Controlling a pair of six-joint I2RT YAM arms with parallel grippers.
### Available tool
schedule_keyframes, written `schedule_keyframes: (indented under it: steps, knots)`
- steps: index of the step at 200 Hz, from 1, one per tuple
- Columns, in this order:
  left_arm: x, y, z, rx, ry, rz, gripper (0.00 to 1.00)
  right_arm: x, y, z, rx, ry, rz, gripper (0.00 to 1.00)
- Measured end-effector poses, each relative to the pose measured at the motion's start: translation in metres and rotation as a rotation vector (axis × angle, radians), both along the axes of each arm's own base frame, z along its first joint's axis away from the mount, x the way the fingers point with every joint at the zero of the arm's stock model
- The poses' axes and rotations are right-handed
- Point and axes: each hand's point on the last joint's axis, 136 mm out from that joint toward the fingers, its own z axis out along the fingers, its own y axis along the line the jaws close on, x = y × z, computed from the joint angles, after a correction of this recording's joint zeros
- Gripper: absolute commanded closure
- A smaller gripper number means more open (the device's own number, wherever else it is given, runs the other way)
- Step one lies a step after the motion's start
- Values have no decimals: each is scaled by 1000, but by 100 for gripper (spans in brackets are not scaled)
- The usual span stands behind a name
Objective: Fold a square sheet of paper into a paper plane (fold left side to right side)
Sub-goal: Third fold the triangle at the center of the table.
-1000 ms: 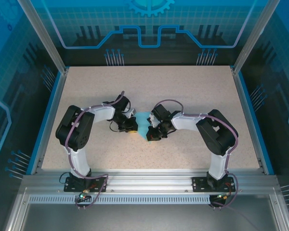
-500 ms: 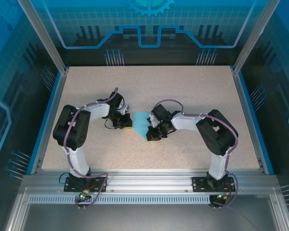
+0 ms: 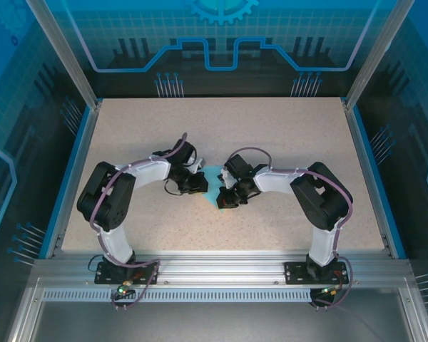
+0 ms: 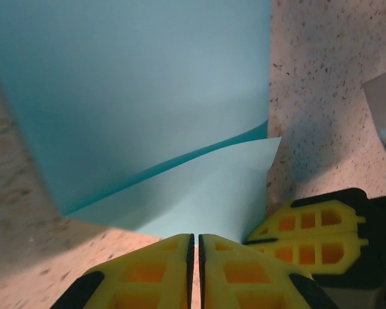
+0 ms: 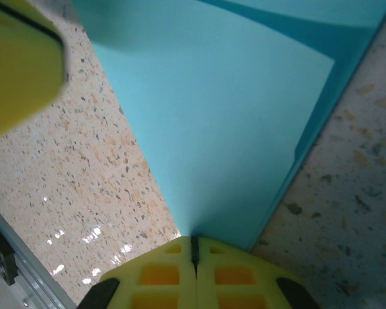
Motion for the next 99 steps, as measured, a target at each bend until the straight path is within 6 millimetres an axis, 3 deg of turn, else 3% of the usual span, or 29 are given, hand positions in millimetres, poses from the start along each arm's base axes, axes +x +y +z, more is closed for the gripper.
schedule_keyframes:
  steps: [62, 99]
  knots:
    - [5, -7, -20, 24, 41, 0, 87, 0, 1, 1, -3, -5, 2, 100]
    - [5, -7, -22, 29, 45, -1, 88, -2, 0, 1, -17, -11, 5, 100]
